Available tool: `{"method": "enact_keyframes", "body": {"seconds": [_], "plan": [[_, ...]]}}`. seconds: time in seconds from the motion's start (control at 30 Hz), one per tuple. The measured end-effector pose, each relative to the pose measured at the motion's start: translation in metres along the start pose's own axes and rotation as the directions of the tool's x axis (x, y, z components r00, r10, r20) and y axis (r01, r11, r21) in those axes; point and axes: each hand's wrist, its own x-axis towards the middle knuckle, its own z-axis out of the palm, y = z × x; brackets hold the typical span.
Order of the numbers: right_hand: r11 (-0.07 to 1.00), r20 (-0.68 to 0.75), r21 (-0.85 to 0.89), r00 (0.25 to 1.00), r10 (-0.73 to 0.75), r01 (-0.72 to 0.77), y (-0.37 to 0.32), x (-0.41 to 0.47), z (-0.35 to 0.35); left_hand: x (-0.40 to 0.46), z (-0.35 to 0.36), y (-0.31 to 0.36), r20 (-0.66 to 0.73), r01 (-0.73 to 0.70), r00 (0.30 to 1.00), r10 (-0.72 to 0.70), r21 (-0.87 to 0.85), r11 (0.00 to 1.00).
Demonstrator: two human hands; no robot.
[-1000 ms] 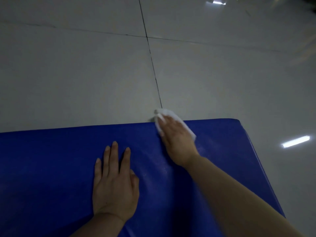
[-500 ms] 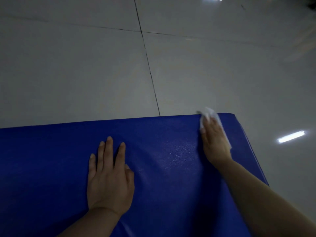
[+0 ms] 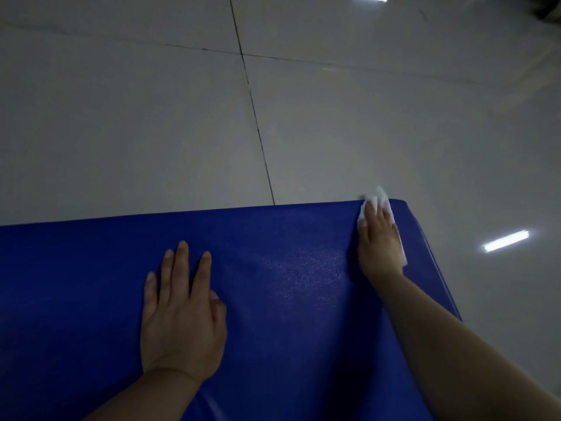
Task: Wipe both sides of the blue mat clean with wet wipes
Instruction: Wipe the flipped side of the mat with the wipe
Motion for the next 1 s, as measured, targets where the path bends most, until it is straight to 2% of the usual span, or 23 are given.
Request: {"method": "enact_keyframes", "body": {"seconds": [0.03,0.07,0.1,0.17,0.23,0.3,0.33,0.4,0.43,0.47,0.5,0.53,0.6,0.67,0.73,0.8,0.87,0.9,0.93,1.0], "plan": [[0.998,0.009,-0.038,0.999,0.043,-0.042,-0.009,0.002,0.002,0.0,0.0,0.0,-0.001,0.0,1.0,0.0,0.003,1.0],[0.999,-0.001,-0.051,1.0,-0.002,0.002,-0.023,0.0,0.005,-0.001,0.0,0.0,-0.003,-0.001,1.0,0.001,0.003,1.0],[0.987,-0.004,-0.049,0.988,-0.153,0.153,-0.036,-0.006,0.011,0.0,0.0,0.0,-0.006,-0.001,1.0,0.001,0.001,1.0],[0.903,0.077,0.075,0.901,-0.427,0.422,-0.049,-0.025,0.015,0.0,-0.001,0.001,-0.016,-0.002,1.0,0.002,0.0,1.0],[0.845,0.112,0.107,0.838,-0.534,0.524,-0.037,-0.029,0.007,0.001,-0.002,0.002,-0.007,0.0,1.0,0.0,0.002,1.0],[0.866,0.011,0.044,0.866,-0.499,0.498,-0.011,-0.019,-0.002,0.001,-0.002,0.001,0.004,0.005,1.0,-0.005,0.001,1.0],[0.902,-0.03,0.047,0.903,-0.428,0.429,0.002,-0.011,-0.004,0.001,-0.001,0.001,0.005,0.007,1.0,-0.007,0.002,1.0],[0.981,-0.009,0.048,0.982,-0.188,0.189,0.014,0.01,-0.011,0.002,-0.001,0.001,0.005,0.004,1.0,-0.004,0.0,1.0],[0.997,0.015,0.021,0.997,-0.07,0.07,0.013,0.018,-0.008,0.002,-0.001,0.001,0.005,0.002,1.0,-0.002,-0.001,1.0],[1.0,0.022,-0.014,1.0,0.013,-0.013,0.005,0.022,-0.006,0.002,-0.001,0.0,0.004,0.0,1.0,0.0,0.003,1.0],[0.998,0.031,-0.051,0.999,0.025,-0.023,-0.008,0.022,-0.003,0.001,0.0,-0.001,0.006,0.0,1.0,0.0,0.009,1.0],[0.994,0.072,-0.074,0.994,-0.076,0.082,-0.022,0.015,-0.002,0.001,0.0,-0.001,0.006,0.0,1.0,0.0,0.011,1.0],[0.93,0.111,0.088,0.925,-0.364,0.356,-0.038,-0.005,0.005,0.001,-0.001,0.0,0.002,0.001,1.0,-0.001,0.004,1.0],[0.859,0.124,0.152,0.853,-0.507,0.489,-0.033,-0.026,0.002,0.003,-0.002,0.002,0.004,0.005,1.0,-0.005,-0.001,1.0],[0.886,0.044,0.106,0.888,-0.459,0.452,-0.002,-0.021,-0.003,0.003,-0.002,0.001,0.007,0.006,1.0,-0.006,0.001,1.0],[0.973,-0.002,0.094,0.977,-0.213,0.212,0.031,-0.009,-0.014,0.002,-0.001,0.001,0.005,0.002,1.0,-0.002,0.0,1.0],[0.997,-0.028,0.071,0.999,-0.042,0.044,0.046,0.0,-0.022,0.002,-0.001,0.001,0.008,0.002,1.0,-0.002,0.0,1.0],[0.998,-0.025,0.062,0.999,-0.024,0.025,0.042,-0.003,-0.021,0.002,-0.001,0.001,0.01,0.004,1.0,-0.004,0.001,1.0],[0.995,-0.013,0.075,0.997,-0.072,0.072,0.031,-0.008,-0.019,0.002,-0.001,0.001,0.011,0.006,1.0,-0.006,0.003,1.0],[0.947,0.021,0.148,0.957,-0.29,0.284,0.005,-0.026,-0.008,0.002,-0.001,0.0,0.013,0.004,1.0,-0.005,0.013,1.0]]}}
